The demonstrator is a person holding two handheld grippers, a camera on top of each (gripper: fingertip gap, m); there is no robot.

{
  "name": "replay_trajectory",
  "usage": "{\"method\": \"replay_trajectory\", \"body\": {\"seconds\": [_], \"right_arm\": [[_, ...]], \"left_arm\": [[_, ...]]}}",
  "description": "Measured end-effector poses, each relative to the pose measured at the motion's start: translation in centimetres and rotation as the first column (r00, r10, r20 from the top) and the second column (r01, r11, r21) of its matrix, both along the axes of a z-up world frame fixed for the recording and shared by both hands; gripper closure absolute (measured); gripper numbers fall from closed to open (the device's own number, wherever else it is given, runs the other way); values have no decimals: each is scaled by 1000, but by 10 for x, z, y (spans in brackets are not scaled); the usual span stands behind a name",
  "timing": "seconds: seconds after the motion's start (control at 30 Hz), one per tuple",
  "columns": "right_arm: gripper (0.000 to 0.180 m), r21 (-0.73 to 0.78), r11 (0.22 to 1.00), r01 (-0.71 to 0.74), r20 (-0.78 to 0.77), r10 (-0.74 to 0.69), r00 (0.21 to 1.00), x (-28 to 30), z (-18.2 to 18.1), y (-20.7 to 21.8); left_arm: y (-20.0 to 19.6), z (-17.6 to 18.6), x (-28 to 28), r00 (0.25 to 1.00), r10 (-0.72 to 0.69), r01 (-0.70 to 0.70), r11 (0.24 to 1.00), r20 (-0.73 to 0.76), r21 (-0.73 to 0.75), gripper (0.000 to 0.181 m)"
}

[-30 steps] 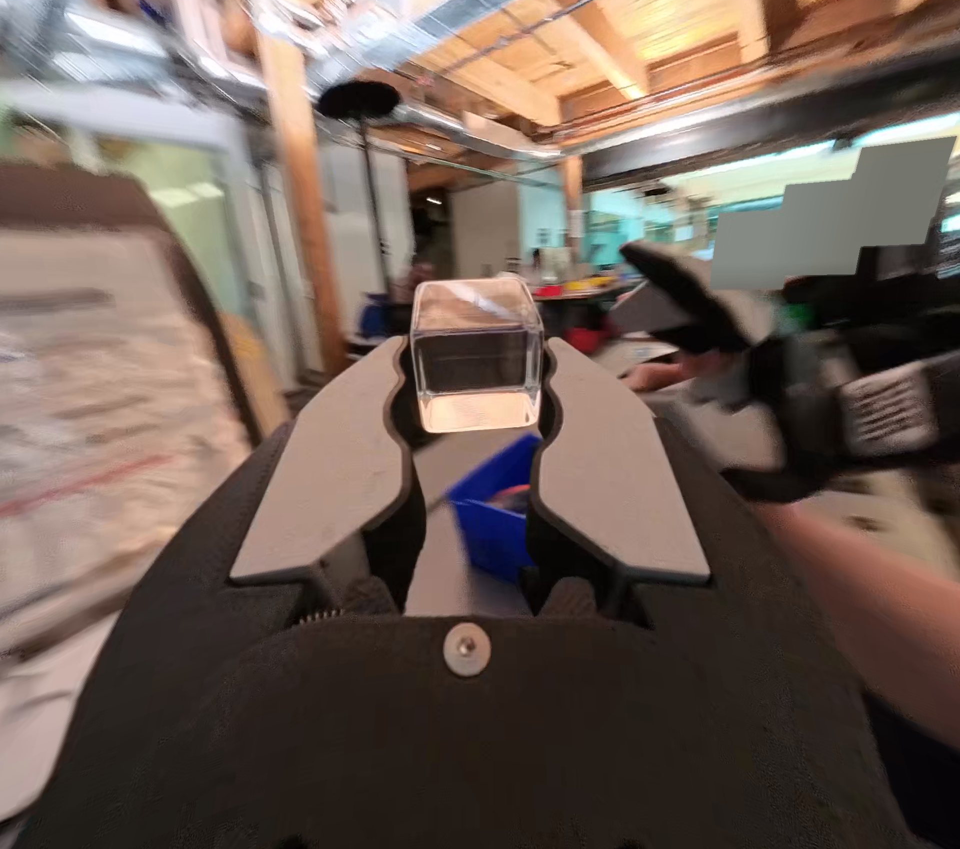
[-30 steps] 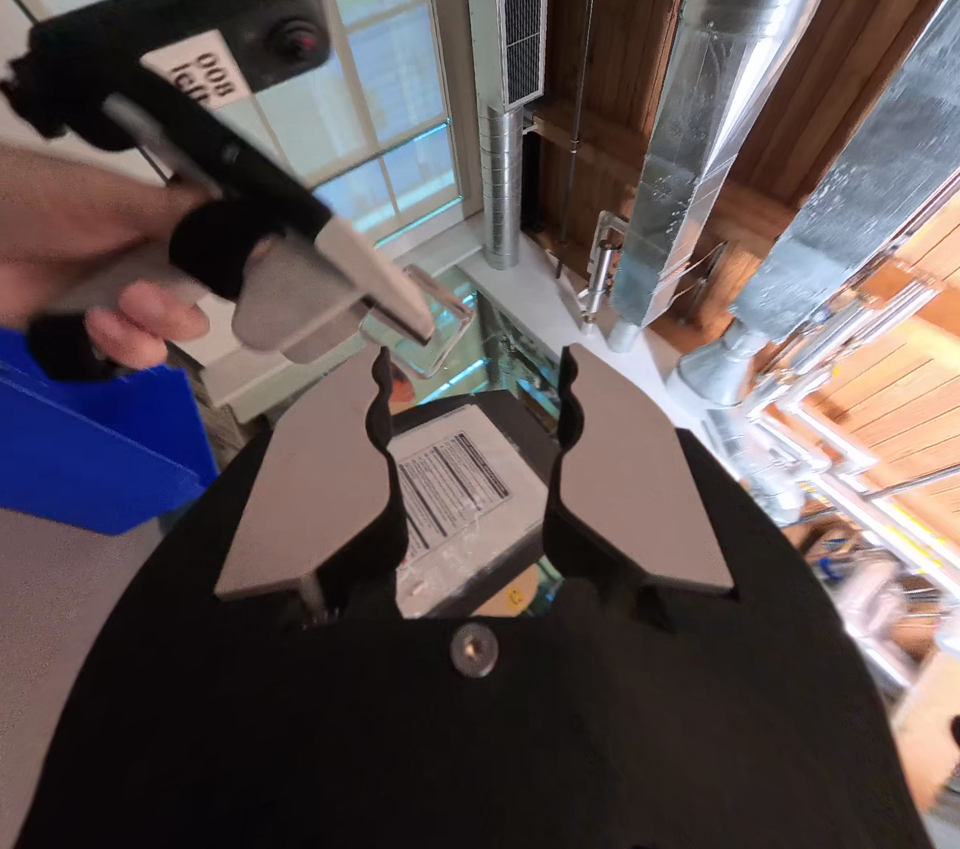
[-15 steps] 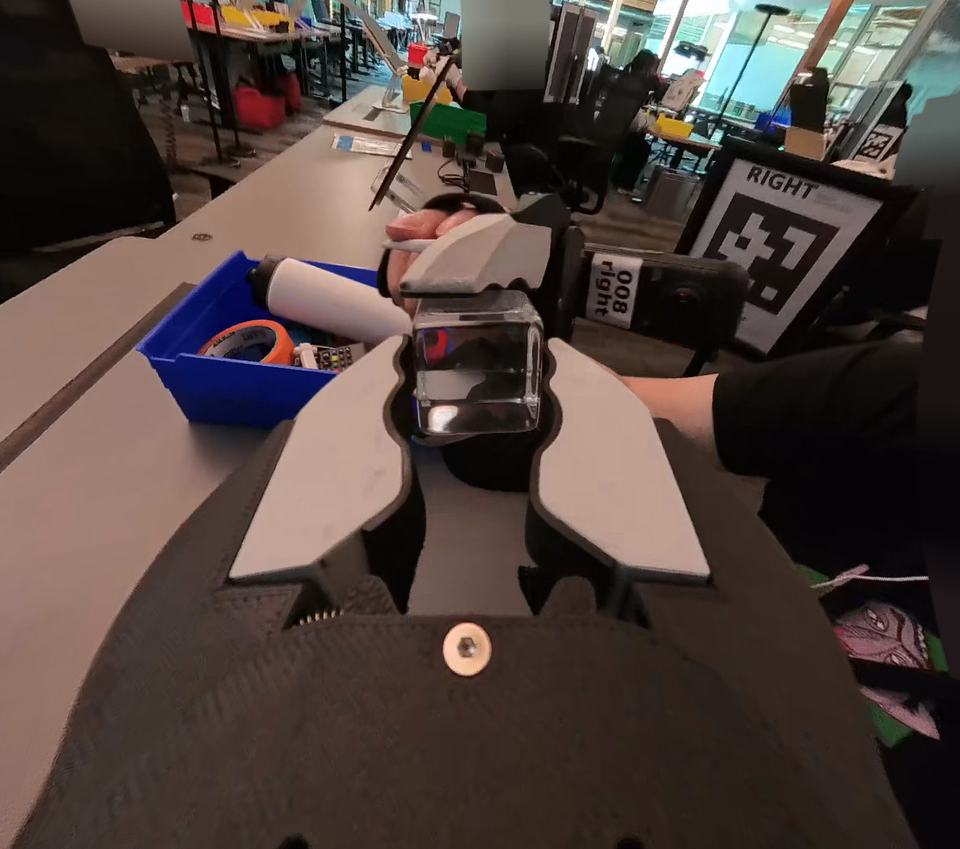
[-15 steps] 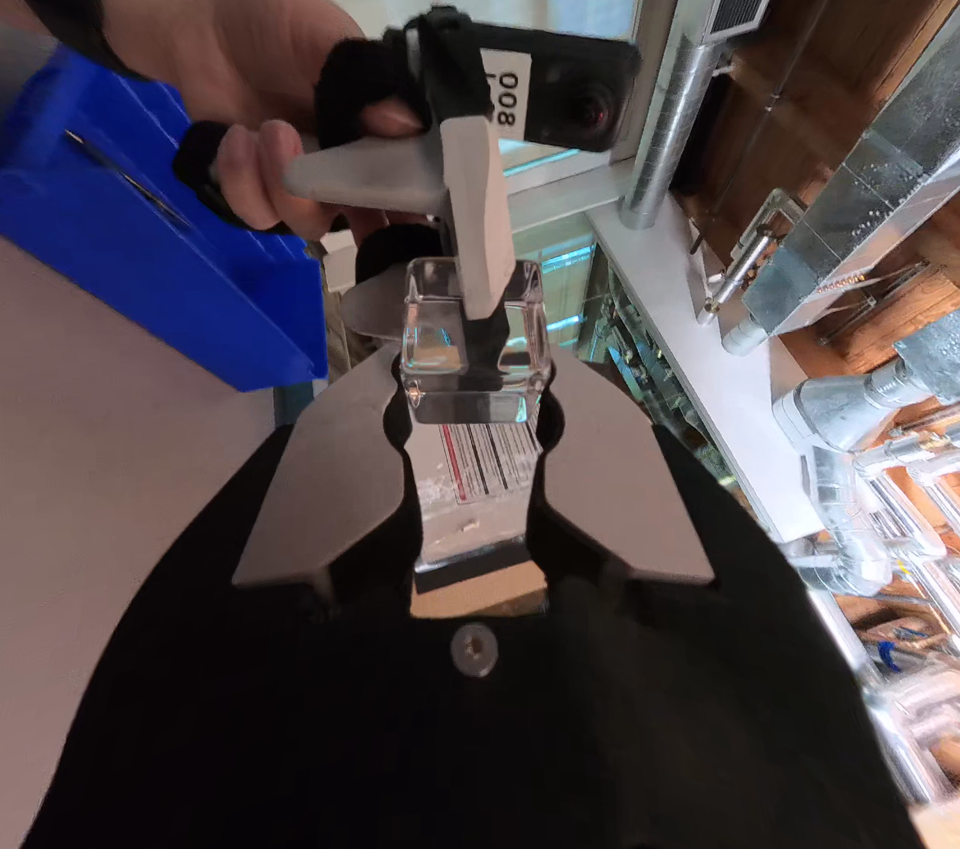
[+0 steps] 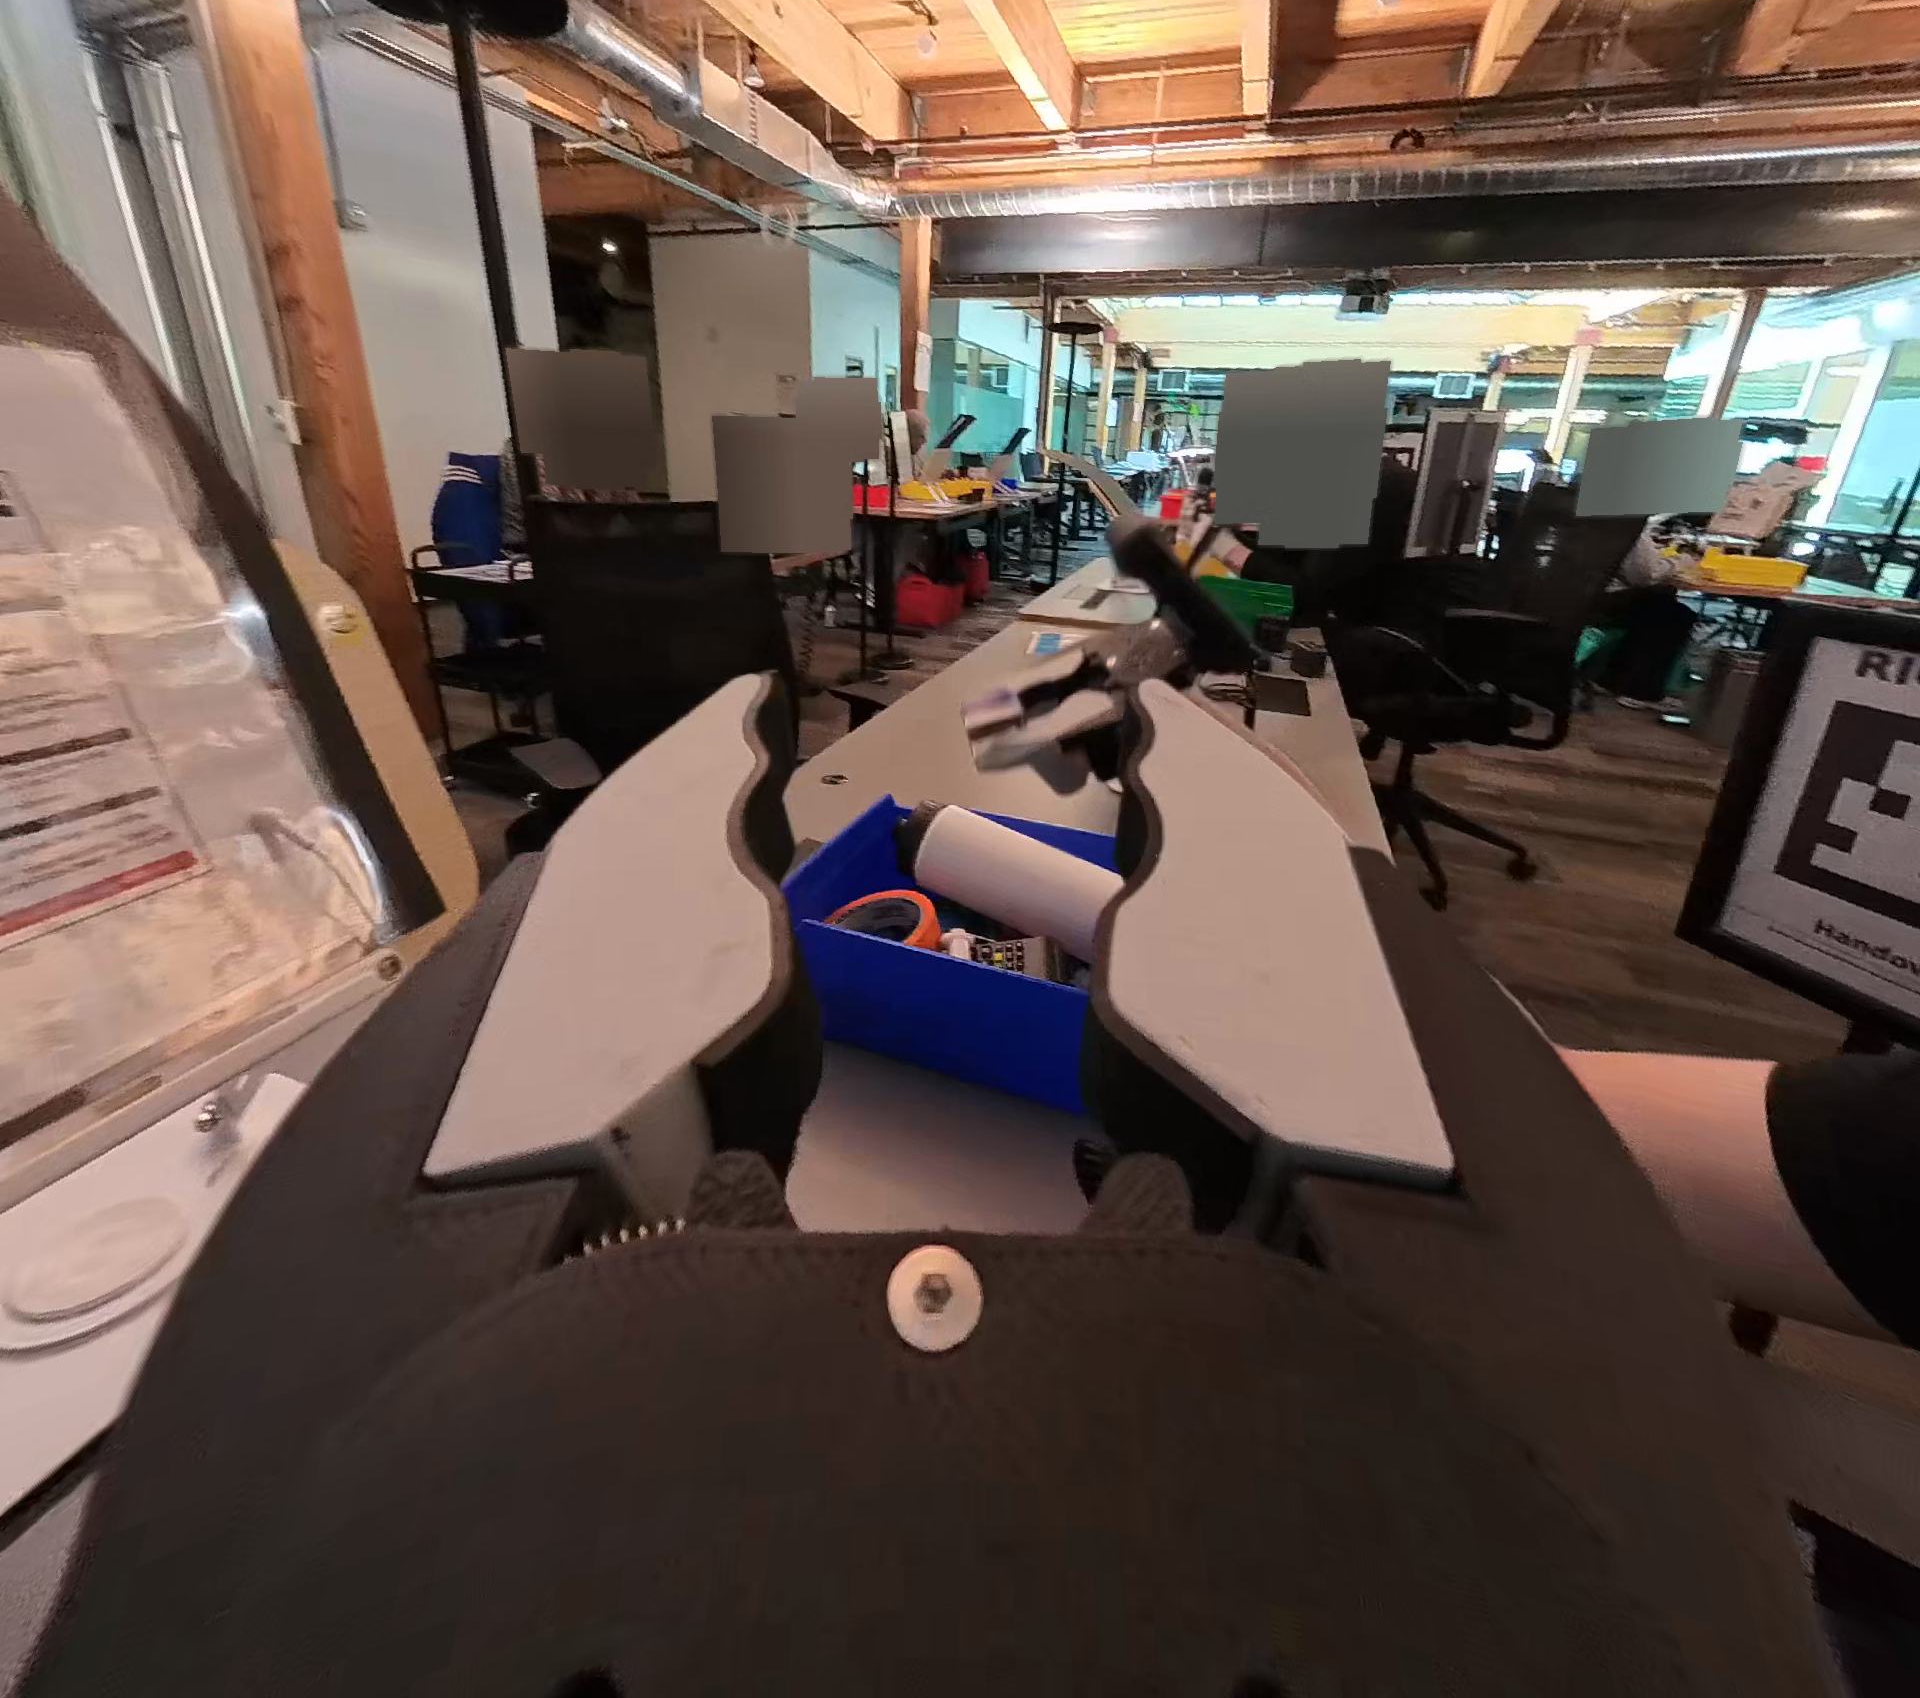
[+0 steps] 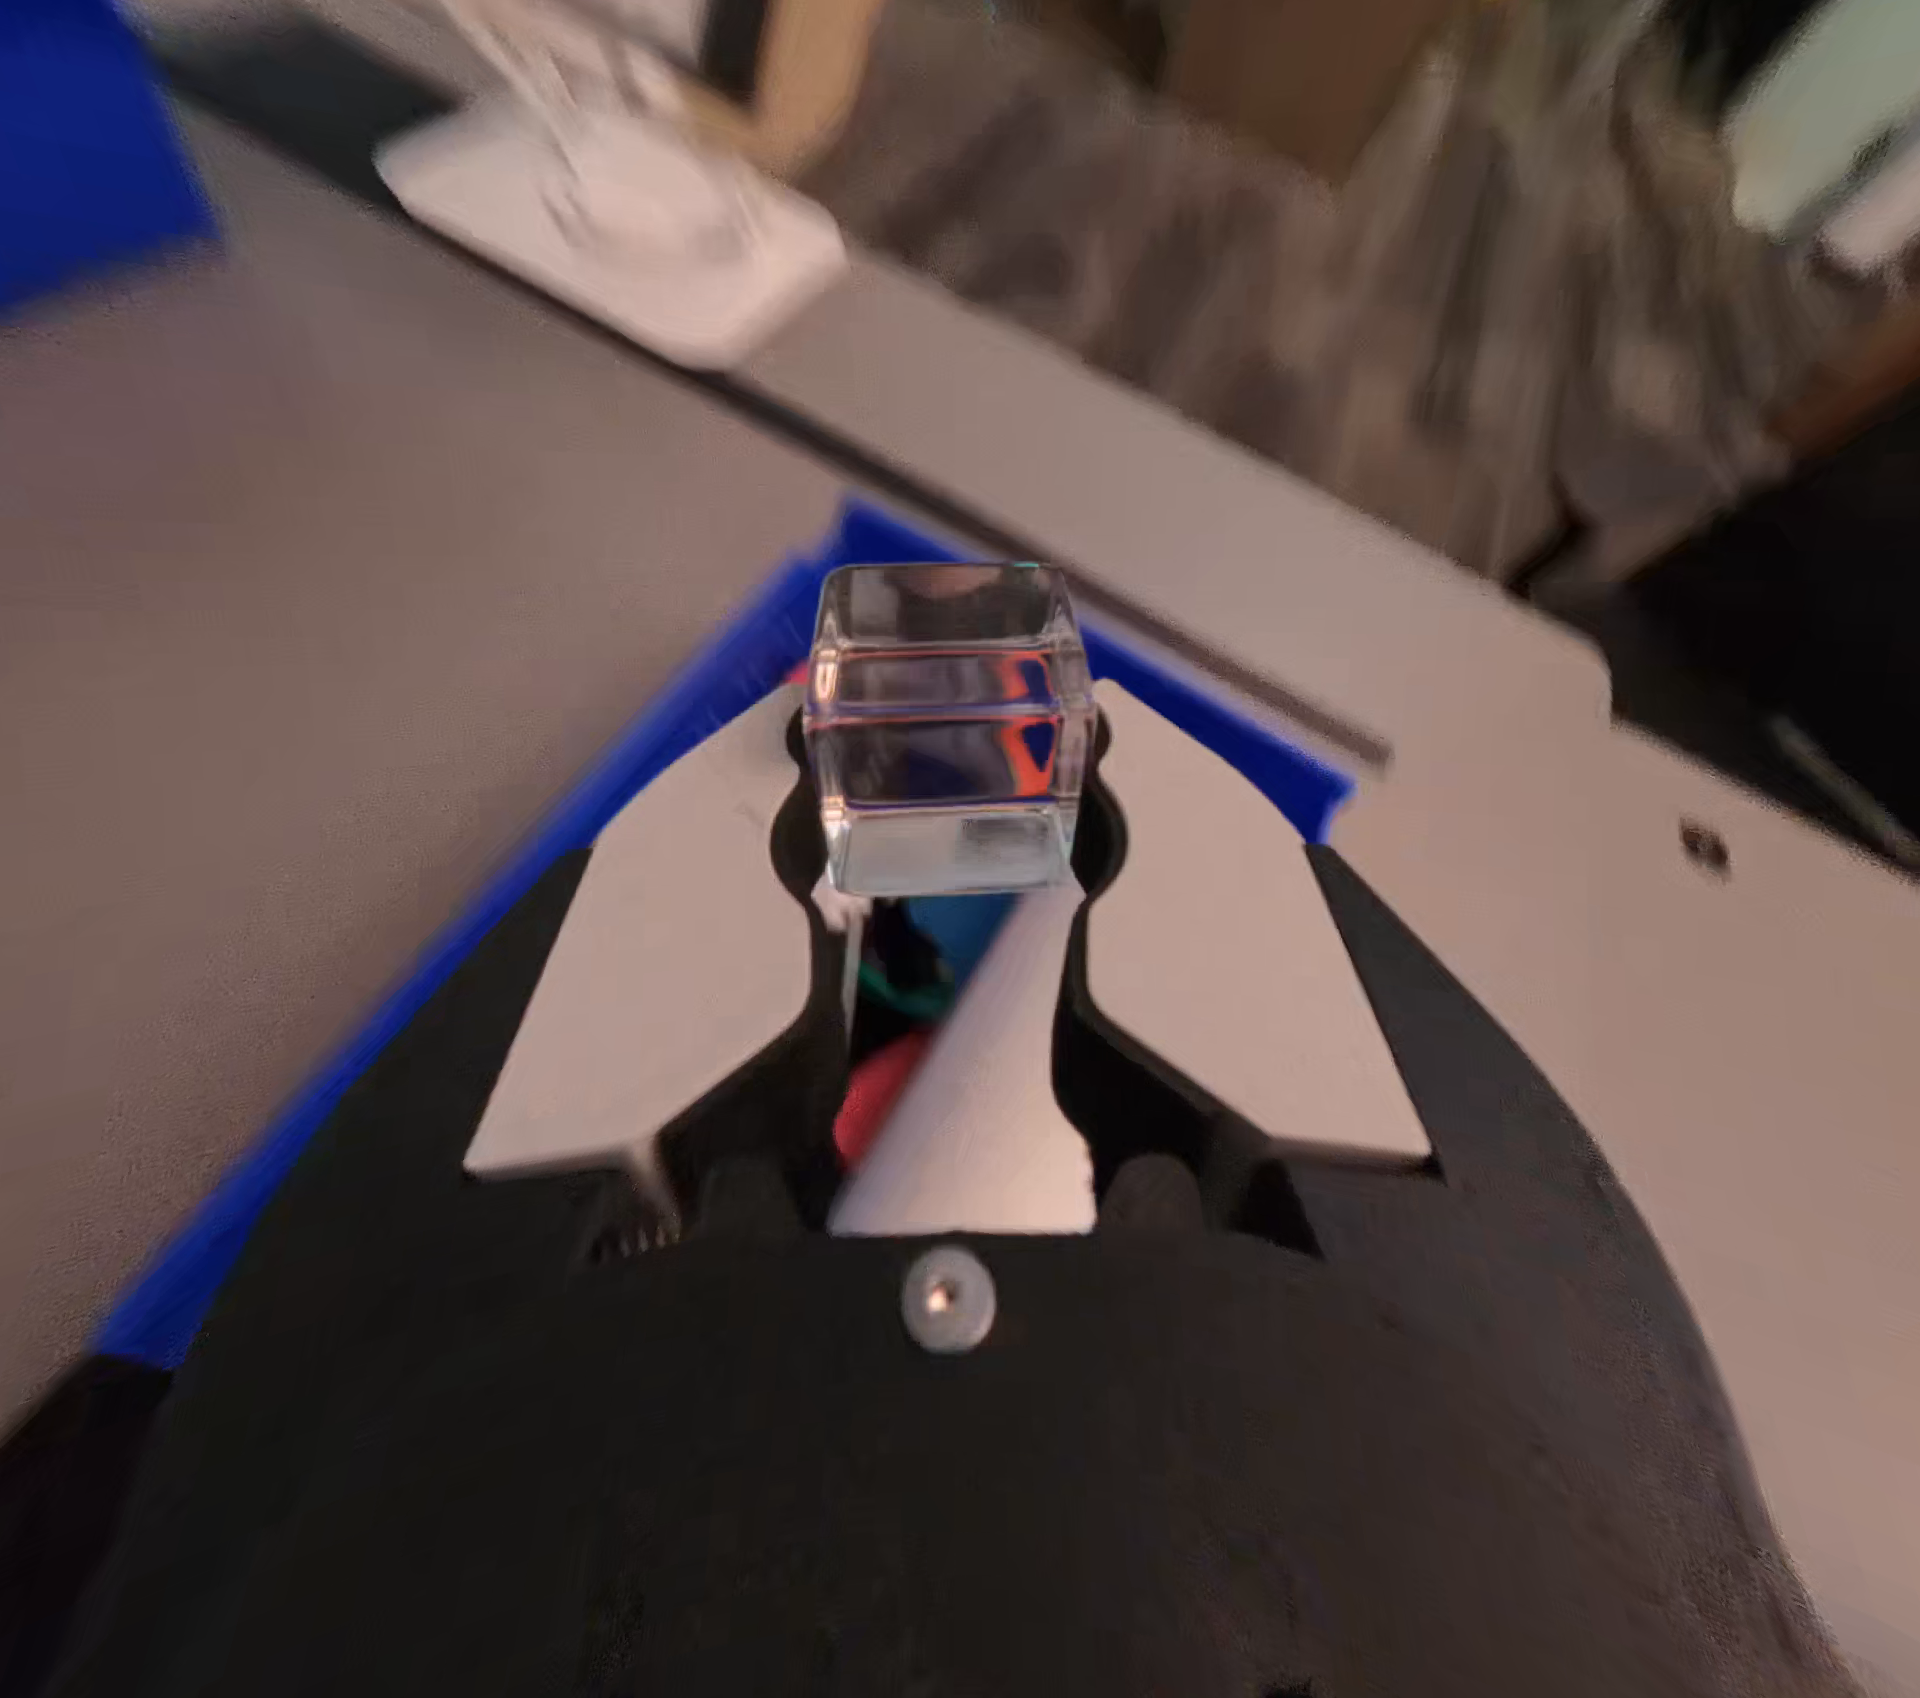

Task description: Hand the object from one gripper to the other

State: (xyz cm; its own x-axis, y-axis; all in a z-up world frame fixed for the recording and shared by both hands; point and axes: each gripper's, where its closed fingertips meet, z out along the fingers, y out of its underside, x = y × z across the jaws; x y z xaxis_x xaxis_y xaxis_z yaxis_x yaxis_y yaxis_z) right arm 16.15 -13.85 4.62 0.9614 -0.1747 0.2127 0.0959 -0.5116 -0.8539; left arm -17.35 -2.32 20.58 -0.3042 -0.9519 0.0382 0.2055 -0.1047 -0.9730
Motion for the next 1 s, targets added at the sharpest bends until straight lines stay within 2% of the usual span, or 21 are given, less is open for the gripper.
{"method": "replay_trajectory", "body": {"seconds": [0.03, 0.1, 0.27, 0.47, 0.53, 0.63, 0.67, 0.7, 0.77, 0.8, 0.9, 1.0], "right_arm": [[133, -96, 995, 36, -7, -37, 999, 12, -23, -3], [133, -194, 979, 60, -38, -69, 997, 22, -54, 3], [133, -260, 964, 51, -158, -95, 983, 18, -96, 38], [133, -277, 955, 101, -200, -160, 967, 20, -115, 54], [133, -281, 949, 140, -215, -204, 955, 26, -121, 56], [133, -319, 941, 112, -262, -201, 944, 24, -133, 57], [133, -335, 937, 104, -272, -202, 941, 24, -138, 57], [133, -348, 932, 96, -278, -201, 939, 23, -140, 57], [133, -369, 927, 74, -265, -181, 947, 20, -143, 58], [134, -374, 924, 80, -243, -181, 953, 21, -143, 58], [133, -375, 922, 96, -170, -170, 971, 23, -138, 57], [127, -341, 931, 129, -98, -171, 980, 28, -120, 52]], "left_arm": [[2, 1, -2, 1000, 8, -8, 1000, -1, 1, 121], [5, -1, -3, 1000, 13, -13, 1000, -14, 6, 122], [3, -10, 2, 997, 30, -27, 998, -74, 53, 125], [3, -20, 9, 990, 65, -53, 993, -123, 101, 127], [9, -26, 11, 982, 104, -85, 989, -155, 122, 127], [31, -41, 9, 942, 217, -176, 969, -257, 172, 127], [46, -51, 4, 898, 295, -239, 950, -326, 200, 128], [70, -63, -4, 822, 407, -333, 911, -399, 242, 136], [122, -84, -31, 616, 624, -507, 781, -480, 364, 138], [142, -96, -48, 512, 679, -549, 730, -526, 408, 136], [183, -146, -95, 231, 662, -579, 683, -713, 446, 131], [204, -200, -132, -18, 518, -582, 690, -855, 430, 130]]}}
